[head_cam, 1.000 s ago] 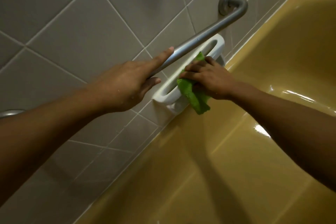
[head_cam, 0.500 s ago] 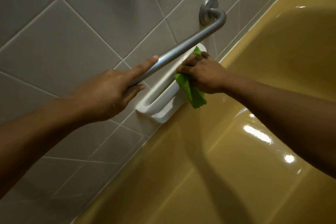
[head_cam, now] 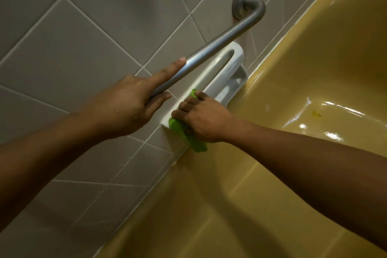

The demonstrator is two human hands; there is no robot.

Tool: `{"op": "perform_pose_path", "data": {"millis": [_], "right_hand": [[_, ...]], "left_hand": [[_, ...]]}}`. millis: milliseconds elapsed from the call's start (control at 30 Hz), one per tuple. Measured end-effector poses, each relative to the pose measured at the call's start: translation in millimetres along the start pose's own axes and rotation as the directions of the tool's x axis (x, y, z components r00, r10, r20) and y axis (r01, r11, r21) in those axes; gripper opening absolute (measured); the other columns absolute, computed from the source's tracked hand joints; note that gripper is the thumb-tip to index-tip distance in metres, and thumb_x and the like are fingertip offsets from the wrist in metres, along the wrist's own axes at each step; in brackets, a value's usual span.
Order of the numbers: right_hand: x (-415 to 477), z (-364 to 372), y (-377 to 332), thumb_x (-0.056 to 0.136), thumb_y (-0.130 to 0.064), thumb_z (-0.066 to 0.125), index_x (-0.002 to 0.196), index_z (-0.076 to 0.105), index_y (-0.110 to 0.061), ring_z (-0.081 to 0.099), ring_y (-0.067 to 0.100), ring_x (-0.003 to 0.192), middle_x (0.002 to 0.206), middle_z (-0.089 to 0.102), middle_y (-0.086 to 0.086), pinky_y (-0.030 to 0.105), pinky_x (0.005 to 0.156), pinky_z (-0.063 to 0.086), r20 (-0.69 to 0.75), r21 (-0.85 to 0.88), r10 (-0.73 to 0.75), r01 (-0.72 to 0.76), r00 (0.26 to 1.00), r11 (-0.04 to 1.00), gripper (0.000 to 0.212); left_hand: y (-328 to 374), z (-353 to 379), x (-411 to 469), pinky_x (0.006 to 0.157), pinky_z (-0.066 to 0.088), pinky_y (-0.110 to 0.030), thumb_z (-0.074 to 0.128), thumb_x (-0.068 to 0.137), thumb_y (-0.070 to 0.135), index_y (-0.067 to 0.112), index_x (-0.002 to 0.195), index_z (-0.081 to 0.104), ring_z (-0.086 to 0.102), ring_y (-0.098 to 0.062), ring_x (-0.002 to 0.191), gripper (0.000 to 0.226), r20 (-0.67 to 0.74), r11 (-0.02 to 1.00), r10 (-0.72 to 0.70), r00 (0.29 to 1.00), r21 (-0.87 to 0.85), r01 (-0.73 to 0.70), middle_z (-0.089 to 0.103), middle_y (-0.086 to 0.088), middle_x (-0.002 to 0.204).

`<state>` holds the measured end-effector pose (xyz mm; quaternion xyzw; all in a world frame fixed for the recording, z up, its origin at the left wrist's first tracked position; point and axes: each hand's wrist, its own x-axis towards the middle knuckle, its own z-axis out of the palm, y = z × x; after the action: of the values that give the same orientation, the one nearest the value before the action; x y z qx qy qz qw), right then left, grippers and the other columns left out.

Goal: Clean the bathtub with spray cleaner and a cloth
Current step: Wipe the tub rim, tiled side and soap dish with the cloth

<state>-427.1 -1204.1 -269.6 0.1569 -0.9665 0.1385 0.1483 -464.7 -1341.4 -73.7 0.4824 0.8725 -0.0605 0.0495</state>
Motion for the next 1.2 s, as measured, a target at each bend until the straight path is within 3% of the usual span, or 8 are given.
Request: {"op": "perform_pose_path", "data": {"millis": [400, 567, 700, 833, 933, 1033, 1133, 1200], "right_hand": [[-34.2, 9.8, 30.8, 0.098, -0.036, 0.061, 0.146, 0.051, -0.035, 0.027, 0.032, 0.152, 0.158, 0.042, 0.010, 0.056, 0.124, 0.021, -0.253, 0.025, 0.151, -0.150, 0.956, 0.988, 0.049], [-41.5, 17.6, 20.3, 0.095, -0.026, 0.068, 0.134, 0.067, -0.026, 0.040, 0.033, 0.145, 0.148, 0.055, 0.010, 0.054, 0.115, 0.038, -0.413, 0.260, 0.320, -0.226, 0.853, 0.939, 0.038], [-53.6, 17.3, -5.9, 0.096, -0.025, 0.060, 0.130, 0.070, -0.023, 0.050, 0.029, 0.134, 0.138, 0.062, 0.007, 0.046, 0.110, 0.044, -0.461, 0.587, 0.564, -0.241, 0.685, 0.773, 0.036], [-69.7, 4.2, -24.4, 0.088, -0.009, 0.063, 0.131, 0.069, -0.027, 0.062, 0.024, 0.114, 0.127, 0.069, -0.001, 0.046, 0.097, 0.052, -0.372, 0.718, 0.712, -0.301, 0.596, 0.627, 0.047], [-80.3, -9.5, -18.9, 0.088, -0.008, 0.066, 0.130, 0.070, -0.027, 0.066, 0.025, 0.105, 0.118, 0.073, 0.000, 0.047, 0.091, 0.055, -0.334, 0.687, 0.719, -0.365, 0.610, 0.629, 0.046], [-93.5, -20.9, -1.7, 0.091, -0.011, 0.065, 0.128, 0.070, -0.028, 0.066, 0.028, 0.101, 0.113, 0.073, 0.002, 0.046, 0.086, 0.055, -0.302, 0.613, 0.697, -0.428, 0.650, 0.664, 0.042], [-104.6, -24.1, 14.3, 0.096, -0.014, 0.062, 0.130, 0.069, -0.029, 0.066, 0.030, 0.102, 0.116, 0.073, 0.004, 0.046, 0.084, 0.055, -0.274, 0.546, 0.660, -0.452, 0.699, 0.705, 0.039], [-110.3, -21.4, 22.2, 0.097, -0.015, 0.061, 0.131, 0.068, -0.030, 0.065, 0.029, 0.104, 0.118, 0.072, 0.003, 0.045, 0.085, 0.055, -0.244, 0.524, 0.647, -0.463, 0.722, 0.715, 0.038]], "left_hand": [[-0.8, 0.9, 2.2, 0.049, 0.040, -0.032, 0.049, 0.103, 0.038, 0.055, 0.159, 0.010, 0.050, -0.017, 0.049, 0.070, -0.048, 1.000, 0.023, 0.999, 0.018, -0.022, 0.049, 0.005, 0.062], [-1.6, 1.7, 4.2, 0.047, 0.034, -0.029, 0.051, 0.104, 0.036, 0.054, 0.159, 0.010, 0.048, -0.017, 0.046, 0.071, -0.052, 0.999, 0.033, 0.998, 0.023, -0.032, 0.048, 0.003, 0.059], [-1.5, 2.4, 4.4, 0.048, 0.038, -0.031, 0.051, 0.103, 0.035, 0.054, 0.159, 0.010, 0.049, -0.019, 0.048, 0.072, -0.057, 0.998, 0.044, 0.997, 0.052, -0.041, 0.049, 0.001, 0.061], [6.0, 7.5, 9.7, 0.057, 0.045, -0.035, 0.050, 0.105, 0.030, 0.044, 0.162, 0.003, 0.052, -0.020, 0.066, 0.076, -0.058, 0.973, 0.059, 0.997, 0.227, -0.044, 0.058, -0.003, 0.098], [27.4, 30.1, 5.6, 0.063, 0.053, -0.044, 0.064, 0.099, 0.013, 0.021, 0.161, 0.025, 0.059, -0.031, 0.082, 0.074, -0.300, 0.901, 0.120, 0.946, 0.434, 0.024, 0.055, -0.016, 0.125], [38.4, 70.5, -4.6, 0.112, 0.041, -0.056, 0.061, 0.098, 0.005, 0.004, 0.152, 0.044, 0.047, -0.043, 0.139, 0.057, -0.453, 0.893, 0.284, 0.845, 0.446, -0.061, 0.046, -0.027, 0.153], [16.8, 110.0, -12.5, 0.127, 0.019, -0.055, 0.061, 0.097, 0.014, 0.011, 0.159, 0.032, 0.014, -0.033, 0.158, 0.068, -0.181, 0.884, 0.366, 0.913, 0.373, -0.280, 0.020, -0.018, 0.169], [-6.9, 126.5, -12.3, 0.128, 0.015, -0.052, 0.051, 0.103, 0.037, 0.019, 0.165, 0.010, -0.003, -0.024, 0.160, 0.077, -0.005, 0.937, 0.217, 0.976, 0.280, -0.207, -0.002, -0.009, 0.173]]}}
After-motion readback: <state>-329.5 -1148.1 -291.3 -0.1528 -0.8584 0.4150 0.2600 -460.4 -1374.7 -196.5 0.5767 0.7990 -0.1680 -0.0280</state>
